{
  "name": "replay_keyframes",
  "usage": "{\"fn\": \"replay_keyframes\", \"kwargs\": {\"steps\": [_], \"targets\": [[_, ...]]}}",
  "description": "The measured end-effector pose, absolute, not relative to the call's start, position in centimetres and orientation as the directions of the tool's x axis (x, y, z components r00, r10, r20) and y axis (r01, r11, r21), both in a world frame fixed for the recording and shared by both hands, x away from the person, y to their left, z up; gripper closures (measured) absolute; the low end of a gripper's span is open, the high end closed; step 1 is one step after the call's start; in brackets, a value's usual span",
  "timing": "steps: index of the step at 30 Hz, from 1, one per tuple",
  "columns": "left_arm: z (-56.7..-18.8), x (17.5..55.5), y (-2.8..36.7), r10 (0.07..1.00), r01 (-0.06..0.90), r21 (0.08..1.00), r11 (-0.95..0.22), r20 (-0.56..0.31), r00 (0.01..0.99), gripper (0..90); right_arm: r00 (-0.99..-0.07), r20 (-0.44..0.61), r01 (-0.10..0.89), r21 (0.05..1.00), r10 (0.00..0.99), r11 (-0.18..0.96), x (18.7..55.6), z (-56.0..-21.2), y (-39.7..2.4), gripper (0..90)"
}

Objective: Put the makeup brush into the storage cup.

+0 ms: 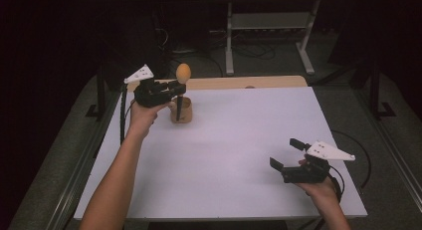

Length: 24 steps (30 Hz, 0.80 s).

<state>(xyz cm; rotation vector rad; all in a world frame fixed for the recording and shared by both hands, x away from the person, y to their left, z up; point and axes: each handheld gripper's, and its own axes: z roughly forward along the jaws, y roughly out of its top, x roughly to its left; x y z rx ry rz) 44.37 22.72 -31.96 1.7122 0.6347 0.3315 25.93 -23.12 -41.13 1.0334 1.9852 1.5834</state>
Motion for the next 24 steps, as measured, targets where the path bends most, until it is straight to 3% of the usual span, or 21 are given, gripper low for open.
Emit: {"fn": "replay_keyframes", "kwargs": {"steps": [24], "targets": [[-31.7, 46.6, 21.7, 0.607, 0.223, 0.964, -0.147, -0.090, 0.789, 62.8, -0.648, 0.139, 0.298, 0.951, 0.749, 0.082, 25.9, -41.1, -23.2, 0.0]]}}
